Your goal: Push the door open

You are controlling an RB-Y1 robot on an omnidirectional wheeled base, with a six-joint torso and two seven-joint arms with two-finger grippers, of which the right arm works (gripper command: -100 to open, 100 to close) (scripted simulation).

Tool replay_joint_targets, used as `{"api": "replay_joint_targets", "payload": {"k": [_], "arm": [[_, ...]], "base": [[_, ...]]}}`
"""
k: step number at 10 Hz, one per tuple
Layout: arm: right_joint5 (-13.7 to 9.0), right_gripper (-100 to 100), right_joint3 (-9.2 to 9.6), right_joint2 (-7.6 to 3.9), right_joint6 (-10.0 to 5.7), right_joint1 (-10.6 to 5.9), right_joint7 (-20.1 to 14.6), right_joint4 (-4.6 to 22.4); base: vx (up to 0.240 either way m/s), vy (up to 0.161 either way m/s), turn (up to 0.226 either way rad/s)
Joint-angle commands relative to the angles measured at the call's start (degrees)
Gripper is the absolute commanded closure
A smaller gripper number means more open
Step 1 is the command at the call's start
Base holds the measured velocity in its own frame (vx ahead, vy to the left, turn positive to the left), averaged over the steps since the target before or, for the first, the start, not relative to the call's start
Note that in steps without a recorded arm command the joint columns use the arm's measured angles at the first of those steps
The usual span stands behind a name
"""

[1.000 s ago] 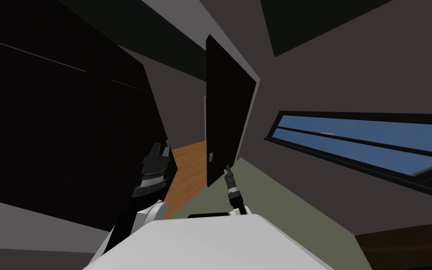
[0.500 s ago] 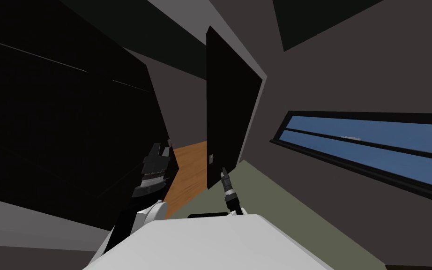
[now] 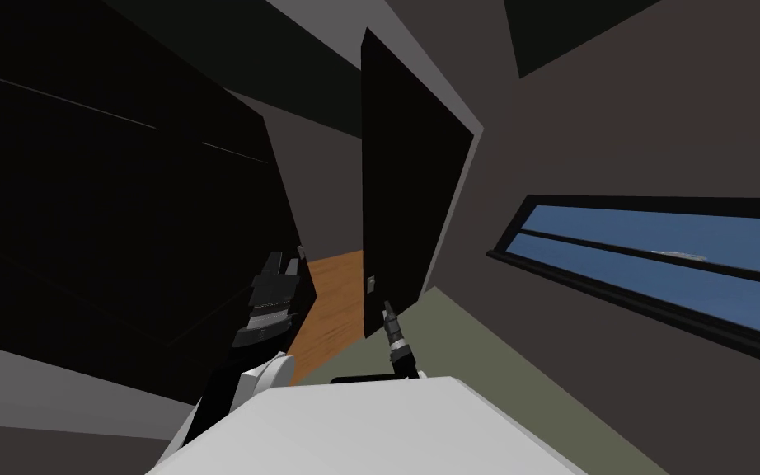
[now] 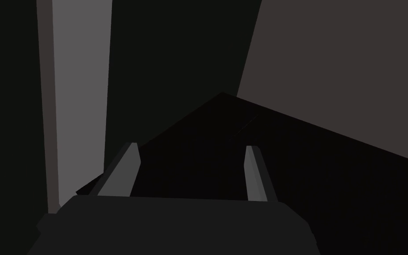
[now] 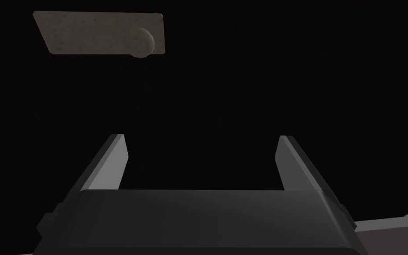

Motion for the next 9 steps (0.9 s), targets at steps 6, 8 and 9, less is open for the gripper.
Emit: {"api": "replay_joint_targets", "payload": {"k": [6, 8, 9], "arm": [[-0.09, -100, 2.94, 1.26, -1.11, -2.24, 0.59, 7.87], [-0.11, -100, 3.98, 1.89, -1.5, -3.06, 0.81, 10.66], [-0.13, -100, 4.52, 2.25, -1.7, -3.48, 0.92, 12.11]], "base": [[0.075, -0.067, 0.088], [0.134, -0.121, 0.114], [0.131, -0.148, 0.101]]}}
